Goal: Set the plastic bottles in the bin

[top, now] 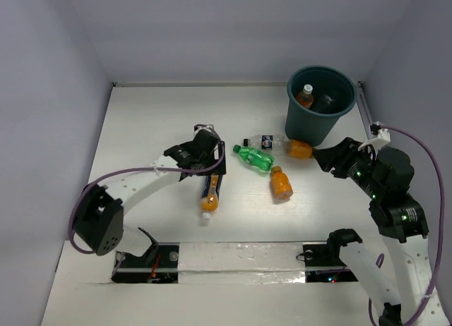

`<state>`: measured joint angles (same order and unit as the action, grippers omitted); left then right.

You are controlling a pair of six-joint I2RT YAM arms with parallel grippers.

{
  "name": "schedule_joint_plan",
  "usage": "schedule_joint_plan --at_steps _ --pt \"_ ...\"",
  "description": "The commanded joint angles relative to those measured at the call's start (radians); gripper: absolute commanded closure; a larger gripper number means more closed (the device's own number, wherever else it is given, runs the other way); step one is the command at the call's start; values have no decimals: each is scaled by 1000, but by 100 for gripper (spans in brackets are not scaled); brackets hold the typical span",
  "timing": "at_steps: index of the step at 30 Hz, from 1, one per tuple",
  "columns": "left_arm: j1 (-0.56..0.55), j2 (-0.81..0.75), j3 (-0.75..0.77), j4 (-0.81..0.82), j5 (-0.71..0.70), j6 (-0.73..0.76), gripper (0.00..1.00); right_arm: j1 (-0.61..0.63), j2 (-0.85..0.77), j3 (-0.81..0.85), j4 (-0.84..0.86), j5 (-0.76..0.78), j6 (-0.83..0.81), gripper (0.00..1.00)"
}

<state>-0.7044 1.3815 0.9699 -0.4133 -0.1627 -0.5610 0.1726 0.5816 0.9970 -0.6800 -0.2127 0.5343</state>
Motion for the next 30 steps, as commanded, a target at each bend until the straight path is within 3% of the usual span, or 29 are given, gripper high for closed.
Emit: schedule_joint_plan --at_steps 1,6,9,12,14,17,20,23,24,28,29,30 --pt "9 83 59 40 45 78 16 10 -26 0 46 -24 -16 44" --pt "45 264 111 82 64 141 16 10 -42 20 33 -47 -25 33" --pt "66 371 170 68 78 184 18 10 -45 28 8 -44 -34 32" --pt "66 428 202 67 77 202 31 10 -61 26 -10 -37 -33 33" --pt "66 433 207 71 81 202 43 10 -71 28 -19 -36 -31 32" --pt "66 412 223 58 92 205 51 10 -85 29 -42 -24 -33 32" --pt "66 347 283 -13 86 223 53 10 -97 29 -59 -17 -37 33" --pt "66 259 432 -94 109 231 55 10 -111 28 -88 2 -46 33" --pt "66 240 557 -126 123 230 56 10 -117 25 -102 18 -51 34" --pt "66 289 945 -162 244 181 63 10 -152 0 -150 35 -54 57" --pt "56 336 1023 -153 264 146 64 10 -176 -9 -164 35 -53 77" --pt "40 368 1179 -141 281 126 65 10 -190 -24 -190 36 -53 84"
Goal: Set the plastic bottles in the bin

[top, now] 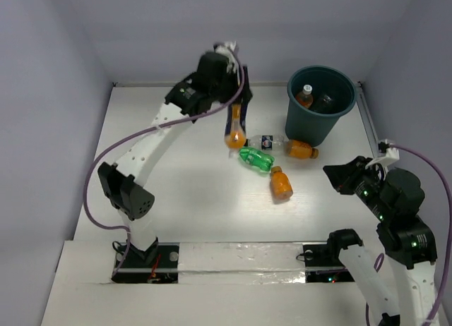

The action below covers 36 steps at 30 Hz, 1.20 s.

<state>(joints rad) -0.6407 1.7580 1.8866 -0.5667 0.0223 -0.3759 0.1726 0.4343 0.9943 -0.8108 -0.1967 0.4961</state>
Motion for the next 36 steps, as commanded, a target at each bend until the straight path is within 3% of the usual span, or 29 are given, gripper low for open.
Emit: schedule_joint_plan --at_steps 1,4,6,9,11,15,21,25,34,36 --pt "-36 23 335 22 114 -76 65 10 -57 -29 -73 17 -14 90" --pt "-88 129 514 123 88 -147 66 10 -104 -54 -119 3 -7 95" --pt "-99 155 513 283 81 -239 67 10 -124 -62 -140 -7 2 95" --pt "-108 166 392 524 12 -346 67 10 -141 -62 -159 -18 4 95" --pt "-117 192 384 611 -62 -443 67 10 -141 -54 -168 -21 1 94" --pt "-158 355 575 692 -185 -535 67 10 -140 -40 -192 -24 -10 94" --pt "-211 461 608 876 -424 -526 67 10 -138 -37 -209 -36 -21 94" --pt "-231 518 646 912 -566 -463 66 10 -132 -40 -197 -61 -14 94" --pt "-240 612 629 1090 -693 -299 65 10 -112 -33 -231 -96 -37 94" --pt "-249 638 634 1125 -700 -253 57 10 -106 -16 -241 -92 -47 94"
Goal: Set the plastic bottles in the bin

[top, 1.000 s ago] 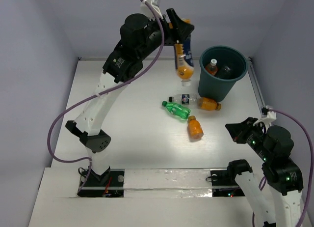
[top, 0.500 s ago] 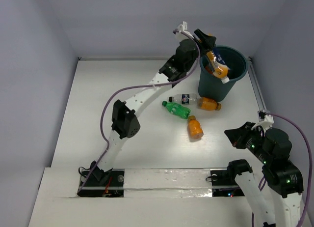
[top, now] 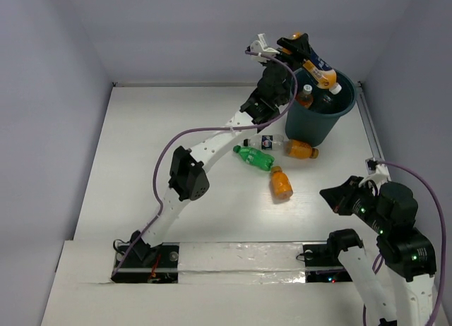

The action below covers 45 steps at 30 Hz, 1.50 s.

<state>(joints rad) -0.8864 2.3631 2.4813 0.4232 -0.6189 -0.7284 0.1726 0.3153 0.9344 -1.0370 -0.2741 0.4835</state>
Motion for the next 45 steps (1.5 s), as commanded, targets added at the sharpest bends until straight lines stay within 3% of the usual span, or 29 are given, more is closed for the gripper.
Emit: schedule_joint_plan --at_steps 1,2,7,10,13,20,24,26,28,29,32,35,36,38,43,45 --pt "-3 41 47 140 -62 122 53 10 15 52 -17 -11 -36 94" --pt "-12 45 45 146 -64 170 46 10 16 58 -17 -13 -36 94" --pt "-42 82 39 189 -68 317 40 10 42 92 11 -48 -20 94" --pt "-71 94 48 213 -65 431 28 10 57 89 35 -53 -16 94" --pt "-91 78 53 246 -61 522 1 10 65 78 60 -65 -5 94" --pt "-111 -50 41 229 -42 645 1 10 50 20 86 -47 20 93" --pt "-111 -227 -13 42 -16 612 1 10 57 -22 106 -30 33 94" --pt "-111 -310 -134 -38 10 586 1 10 67 -48 136 -19 36 94" --pt "-111 -437 -297 -162 18 516 22 10 83 -78 172 -8 43 94" --pt "-111 -483 -365 -196 33 486 42 10 91 -92 184 -7 44 94" --pt "-73 -654 -643 -342 82 316 66 10 128 -162 251 -11 64 93" --pt "-17 -813 -950 -416 230 134 76 10 162 -236 342 -31 93 70" --pt "-7 -887 -1025 -416 270 104 78 10 175 -252 363 -36 98 48" --pt "24 -968 -1223 -426 348 17 78 21 238 -278 408 -39 106 27" --pt "38 -1084 -1549 -474 453 -127 76 68 381 -281 468 19 125 5" --pt "38 -1140 -1630 -405 488 -205 63 97 465 -263 476 50 132 0"
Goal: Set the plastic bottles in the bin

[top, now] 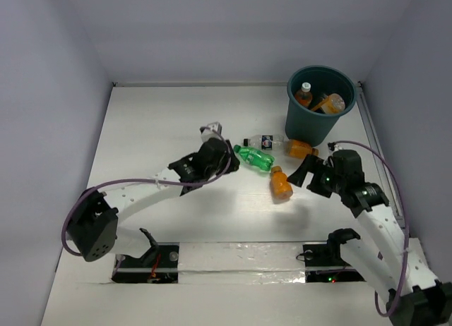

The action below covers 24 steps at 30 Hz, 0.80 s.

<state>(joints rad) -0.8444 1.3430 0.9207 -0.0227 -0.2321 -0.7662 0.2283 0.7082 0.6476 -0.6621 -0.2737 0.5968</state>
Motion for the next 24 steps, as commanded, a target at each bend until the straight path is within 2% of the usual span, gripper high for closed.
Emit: schedule_joint_plan --at_steps 1,2,3,5,8,9,13,19,23,24 --pt "-4 -131 -133 68 115 -189 56 81 100 35 108 77 24 0" --pt "5 -139 -157 88 143 -206 49 101 126 38 119 88 34 0" --pt "5 -137 -170 116 160 -225 37 124 178 38 148 99 53 0" --pt "15 -124 -187 125 181 -231 25 169 238 26 180 123 72 0" --pt "15 -107 -203 156 197 -232 16 192 356 29 211 152 83 0" --pt "15 -104 -209 174 201 -235 11 192 376 27 219 162 84 0" --pt "24 -81 -214 187 226 -225 3 192 450 29 262 218 98 0" --pt "64 -47 -247 253 283 -225 4 235 576 37 311 229 142 0" --pt "74 -1 -241 277 293 -223 4 255 603 46 312 240 169 9" --pt "74 24 -238 289 298 -225 3 264 605 46 305 245 173 15"
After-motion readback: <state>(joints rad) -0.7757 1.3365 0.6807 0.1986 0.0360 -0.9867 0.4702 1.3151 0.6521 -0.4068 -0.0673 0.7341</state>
